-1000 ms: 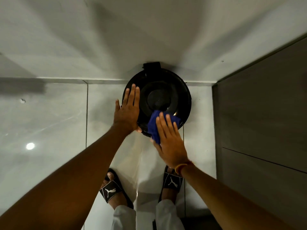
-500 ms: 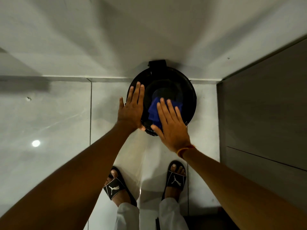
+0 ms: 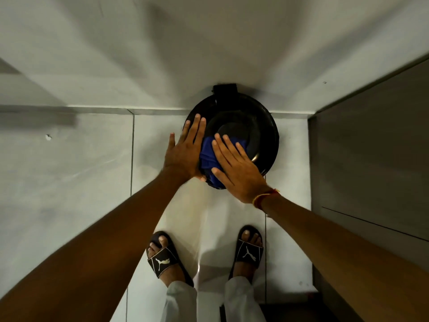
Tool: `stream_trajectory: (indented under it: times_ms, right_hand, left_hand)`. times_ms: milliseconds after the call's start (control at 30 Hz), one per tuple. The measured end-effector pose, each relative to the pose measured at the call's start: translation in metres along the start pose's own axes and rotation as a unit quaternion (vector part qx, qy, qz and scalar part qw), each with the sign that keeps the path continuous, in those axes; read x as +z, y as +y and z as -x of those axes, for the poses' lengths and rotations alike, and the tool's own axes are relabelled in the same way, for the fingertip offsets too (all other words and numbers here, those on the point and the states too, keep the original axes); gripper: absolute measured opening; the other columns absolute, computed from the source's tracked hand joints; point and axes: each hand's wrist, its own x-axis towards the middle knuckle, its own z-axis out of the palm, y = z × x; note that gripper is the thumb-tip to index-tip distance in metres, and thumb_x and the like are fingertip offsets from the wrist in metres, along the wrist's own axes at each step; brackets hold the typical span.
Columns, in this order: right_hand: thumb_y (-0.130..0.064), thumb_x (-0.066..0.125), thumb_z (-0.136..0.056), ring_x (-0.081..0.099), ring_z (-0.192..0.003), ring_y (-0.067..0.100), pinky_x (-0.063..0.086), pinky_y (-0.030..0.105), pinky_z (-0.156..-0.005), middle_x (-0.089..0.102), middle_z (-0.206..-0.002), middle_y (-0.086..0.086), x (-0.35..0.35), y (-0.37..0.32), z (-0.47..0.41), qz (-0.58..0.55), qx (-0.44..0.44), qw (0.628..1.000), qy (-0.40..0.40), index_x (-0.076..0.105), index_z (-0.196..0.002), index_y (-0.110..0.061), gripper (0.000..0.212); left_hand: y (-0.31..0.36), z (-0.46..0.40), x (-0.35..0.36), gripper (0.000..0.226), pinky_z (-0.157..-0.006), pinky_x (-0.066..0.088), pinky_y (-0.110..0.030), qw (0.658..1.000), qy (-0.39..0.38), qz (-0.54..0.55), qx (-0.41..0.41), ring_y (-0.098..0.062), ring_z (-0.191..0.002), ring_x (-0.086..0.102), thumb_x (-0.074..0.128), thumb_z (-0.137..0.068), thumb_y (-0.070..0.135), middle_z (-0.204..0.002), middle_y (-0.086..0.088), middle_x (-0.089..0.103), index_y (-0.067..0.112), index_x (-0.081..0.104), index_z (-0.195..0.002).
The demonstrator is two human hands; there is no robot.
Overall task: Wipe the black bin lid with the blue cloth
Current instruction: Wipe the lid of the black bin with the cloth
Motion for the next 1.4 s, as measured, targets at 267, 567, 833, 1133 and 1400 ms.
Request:
stream_trajectory:
  times_ms: [267,567,833,1133,1400]
  right_hand:
    - [-0.037,0.030,-0.107,-0.006,-0.157,0.029,0.004,0.049,-0.127,-0.006,-0.171,0.007,-0.053,0.087,-0.016,-0.058,0.113,0.992,0.014,0.000,-0.161,-0.014,0.065]
    - [-0.028,0.034,-0.103,-0.008,-0.156,0.035,0.002,0.056,-0.125,-0.006,-0.171,0.010,-0.023,0.079,-0.028,-0.028,0.155,0.987,0.041,-0.002,-0.160,-0.014,0.069]
    - [-0.033,0.029,-0.103,-0.006,-0.156,0.036,0.000,0.055,-0.122,-0.004,-0.171,0.012,-0.022,0.081,-0.026,-0.013,0.138,0.989,0.043,0.000,-0.160,-0.013,0.067]
    - [-0.036,0.027,-0.104,-0.004,-0.156,0.038,0.007,0.059,-0.123,-0.001,-0.170,0.014,-0.024,0.082,-0.026,-0.005,0.135,0.990,0.043,0.002,-0.160,-0.012,0.066]
    - [-0.043,0.020,-0.102,-0.002,-0.156,0.038,0.009,0.060,-0.123,-0.002,-0.170,0.014,-0.021,0.084,-0.027,0.021,0.142,0.989,0.039,0.000,-0.160,-0.011,0.069]
  left_hand:
    - [0.054,0.029,0.010,0.090,-0.128,0.008,-0.058,0.986,0.093,0.140,-0.001,-0.026,-0.160,-0.005,0.060,-0.090,0.021,-0.173,-0.006,-0.004,0.011,0.008,-0.163]
    - [0.096,0.012,0.062,0.078,-0.124,0.012,-0.063,0.989,0.147,0.006,0.014,-0.026,-0.157,0.021,0.038,-0.098,0.063,-0.168,-0.005,0.027,0.018,0.026,-0.160]
    - [0.042,0.027,0.077,0.074,-0.123,0.020,-0.062,0.960,0.172,-0.104,0.195,-0.026,-0.156,0.027,0.039,-0.101,0.061,-0.167,-0.006,0.031,0.016,0.030,-0.160]
    - [-0.025,0.007,0.059,0.077,-0.128,0.018,-0.051,0.957,0.194,0.213,0.033,-0.029,-0.160,0.007,0.042,-0.105,0.045,-0.172,-0.014,0.009,0.006,0.010,-0.162]
    - [0.011,0.024,0.079,0.084,-0.127,0.013,-0.057,0.969,0.222,0.102,-0.026,-0.030,-0.160,0.007,0.041,-0.101,0.056,-0.171,-0.014,0.013,0.004,0.013,-0.161]
